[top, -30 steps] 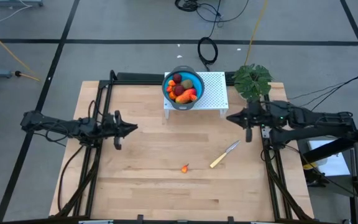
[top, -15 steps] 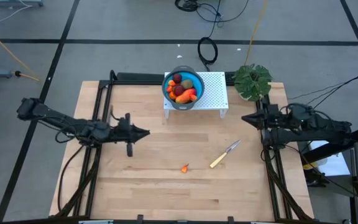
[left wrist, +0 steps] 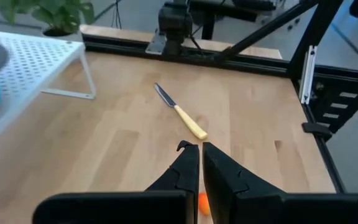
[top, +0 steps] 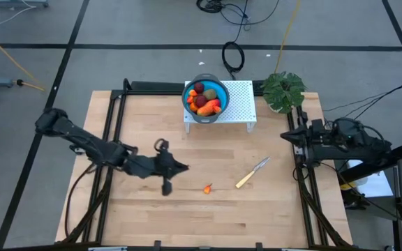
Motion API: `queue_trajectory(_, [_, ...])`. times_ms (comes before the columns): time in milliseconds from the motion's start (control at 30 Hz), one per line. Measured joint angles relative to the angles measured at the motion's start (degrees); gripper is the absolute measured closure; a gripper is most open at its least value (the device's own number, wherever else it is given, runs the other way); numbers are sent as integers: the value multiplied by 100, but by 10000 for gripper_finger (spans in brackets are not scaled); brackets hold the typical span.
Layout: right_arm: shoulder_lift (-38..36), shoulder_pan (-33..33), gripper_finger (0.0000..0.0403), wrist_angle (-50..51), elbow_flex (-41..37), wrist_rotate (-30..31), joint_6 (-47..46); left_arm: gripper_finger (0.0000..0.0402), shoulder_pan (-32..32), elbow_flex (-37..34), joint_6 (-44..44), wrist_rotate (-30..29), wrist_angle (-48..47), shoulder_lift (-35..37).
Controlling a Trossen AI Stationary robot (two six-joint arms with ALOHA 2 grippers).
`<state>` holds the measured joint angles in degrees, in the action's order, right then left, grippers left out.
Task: Pick & Place Fruit
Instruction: Put the pear into the blue strainer bowl on the shelf
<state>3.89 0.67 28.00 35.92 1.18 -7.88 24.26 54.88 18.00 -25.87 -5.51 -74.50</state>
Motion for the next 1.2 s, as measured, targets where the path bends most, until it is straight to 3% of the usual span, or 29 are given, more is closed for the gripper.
queue_trajectory(367, [-349, 0, 403, 400, 0, -54, 2, 383, 180, 2321, 180, 61, -1549, -1914])
queue_trajectory(533, [-357, 0, 403, 509, 0, -291, 22, 383, 176, 3008, 188, 565, -1859, -2602])
queue_trajectory(733, [-360, 0, 403, 567, 0, -297, 57, 383, 174, 3263, 755, 946, -1881, -3153])
queue_trajectory(1200, [-360, 0, 403, 430, -295, -297, 192, 382, 24, 3269, 2770, 884, -1894, -3561])
